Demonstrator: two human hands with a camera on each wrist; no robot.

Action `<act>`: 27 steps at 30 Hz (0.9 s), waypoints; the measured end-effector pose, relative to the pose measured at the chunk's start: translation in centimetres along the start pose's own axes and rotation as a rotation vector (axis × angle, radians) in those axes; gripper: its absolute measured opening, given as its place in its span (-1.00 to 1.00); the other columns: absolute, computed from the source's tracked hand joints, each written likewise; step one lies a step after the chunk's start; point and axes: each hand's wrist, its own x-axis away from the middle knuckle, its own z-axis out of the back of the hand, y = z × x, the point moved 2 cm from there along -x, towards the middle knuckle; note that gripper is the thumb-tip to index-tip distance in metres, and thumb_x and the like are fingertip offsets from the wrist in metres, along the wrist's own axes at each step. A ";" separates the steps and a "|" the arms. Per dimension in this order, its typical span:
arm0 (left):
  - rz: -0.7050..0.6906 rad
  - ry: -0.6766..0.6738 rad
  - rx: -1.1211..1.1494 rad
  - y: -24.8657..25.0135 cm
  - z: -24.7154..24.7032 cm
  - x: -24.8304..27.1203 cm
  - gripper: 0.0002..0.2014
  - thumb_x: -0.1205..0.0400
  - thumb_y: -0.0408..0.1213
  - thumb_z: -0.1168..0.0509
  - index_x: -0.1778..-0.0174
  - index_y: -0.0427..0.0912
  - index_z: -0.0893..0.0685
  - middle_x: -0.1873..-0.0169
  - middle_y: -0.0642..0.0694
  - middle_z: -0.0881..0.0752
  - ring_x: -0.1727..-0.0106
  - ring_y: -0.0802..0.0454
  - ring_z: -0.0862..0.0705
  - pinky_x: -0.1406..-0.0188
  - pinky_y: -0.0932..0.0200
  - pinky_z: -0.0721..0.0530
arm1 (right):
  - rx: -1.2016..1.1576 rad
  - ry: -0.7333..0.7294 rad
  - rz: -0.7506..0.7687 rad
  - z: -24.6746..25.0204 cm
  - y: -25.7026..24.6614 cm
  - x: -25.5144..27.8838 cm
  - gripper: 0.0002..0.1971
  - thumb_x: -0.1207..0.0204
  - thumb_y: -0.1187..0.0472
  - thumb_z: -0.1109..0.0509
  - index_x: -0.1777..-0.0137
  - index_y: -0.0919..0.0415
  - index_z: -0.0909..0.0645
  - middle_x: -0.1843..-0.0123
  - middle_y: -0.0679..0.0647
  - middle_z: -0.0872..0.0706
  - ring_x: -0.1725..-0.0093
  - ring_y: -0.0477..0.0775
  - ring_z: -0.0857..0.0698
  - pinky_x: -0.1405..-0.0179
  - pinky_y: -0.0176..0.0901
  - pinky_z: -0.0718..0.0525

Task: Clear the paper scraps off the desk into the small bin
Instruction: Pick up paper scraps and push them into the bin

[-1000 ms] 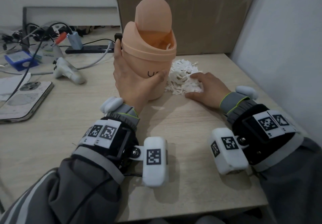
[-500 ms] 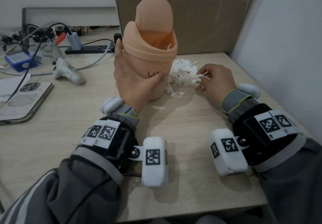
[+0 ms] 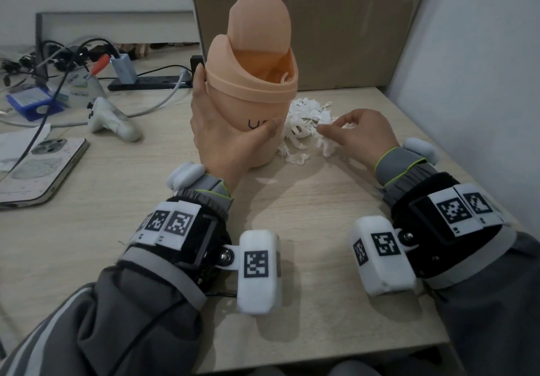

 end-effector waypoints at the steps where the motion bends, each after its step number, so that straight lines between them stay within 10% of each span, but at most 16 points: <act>1: 0.000 0.000 0.000 0.0 0.0 0.0 0.35 -0.09 0.24 -0.53 -0.81 -0.02 -0.06 -0.70 -0.03 -0.36 -0.69 -0.12 -0.39 -0.70 -0.24 -0.38 | 0.044 0.003 0.013 0.1 0.1 0.0 -0.65 -0.35 -0.01 -0.56 0.01 0.21 -0.65 0.02 -0.01 -0.59 -0.01 -0.04 -0.55 0.10 -0.28 -0.38; 11: -0.029 -0.008 -0.009 0.0 -0.1 0.0 0.33 -0.13 0.18 -0.55 -0.81 -0.04 -0.05 -0.71 -0.03 -0.34 -0.71 -0.09 -0.35 -0.73 -0.19 -0.34 | -0.062 0.136 0.153 0.6 -0.3 -0.6 -0.83 -0.38 0.26 -0.52 0.04 0.13 -0.68 0.04 0.00 -0.68 0.00 -0.09 -0.58 0.28 -0.65 -0.40; 14: -0.056 -0.025 -0.021 0.0 0.0 0.0 0.34 -0.12 0.27 -0.51 -0.81 -0.04 -0.05 -0.72 -0.04 -0.33 -0.71 -0.08 -0.35 -0.73 -0.16 -0.33 | -0.214 0.147 0.205 0.9 -1.1 -0.2 -0.90 -0.41 0.21 -0.42 0.14 -0.02 -0.70 0.16 0.04 -0.80 0.08 0.06 -0.79 -0.04 -0.09 -0.73; 16: -0.079 -0.038 -0.031 0.1 0.0 0.0 0.33 -0.11 0.30 -0.48 -0.81 -0.05 -0.06 -0.71 -0.05 -0.34 -0.70 -0.09 -0.36 -0.72 -0.19 -0.34 | -0.333 0.158 0.227 1.3 -1.7 0.2 -0.87 -0.49 0.21 -0.37 0.08 0.00 -0.72 0.24 0.10 -0.79 0.27 0.06 -0.81 0.13 0.05 -0.80; 19: -0.114 -0.057 -0.039 0.3 0.0 0.1 0.33 -0.12 0.31 -0.47 -0.80 -0.08 -0.08 -0.69 -0.07 -0.37 -0.68 -0.10 -0.38 -0.70 -0.22 -0.35 | -0.336 0.200 0.301 2.1 -2.7 0.7 -0.82 -0.60 0.22 -0.28 -0.06 0.12 -0.71 0.33 0.03 -0.71 0.56 -0.21 -0.64 0.46 -0.26 -0.66; 23: -0.165 -0.094 -0.048 0.6 -0.1 0.2 0.31 -0.14 0.30 -0.48 -0.80 -0.15 -0.11 -0.66 -0.10 -0.39 -0.66 -0.11 -0.41 -0.69 -0.24 -0.38 | -0.329 0.269 0.415 2.6 -3.6 1.1 -0.68 -0.63 0.12 -0.18 -0.26 0.13 -0.65 0.03 -0.14 -0.68 0.14 -0.30 -0.61 -0.02 -0.34 -0.55; 27: -0.233 -0.124 -0.076 0.7 -0.4 0.3 0.29 -0.18 0.26 -0.53 -0.78 -0.20 -0.12 -0.65 -0.15 -0.40 -0.65 -0.16 -0.44 -0.65 -0.33 -0.40 | -0.310 0.231 0.482 2.6 -4.3 1.5 -0.53 -0.61 0.09 -0.09 -0.51 0.09 -0.42 -0.07 0.01 -0.57 0.15 -0.15 -0.51 -0.03 -0.08 -0.56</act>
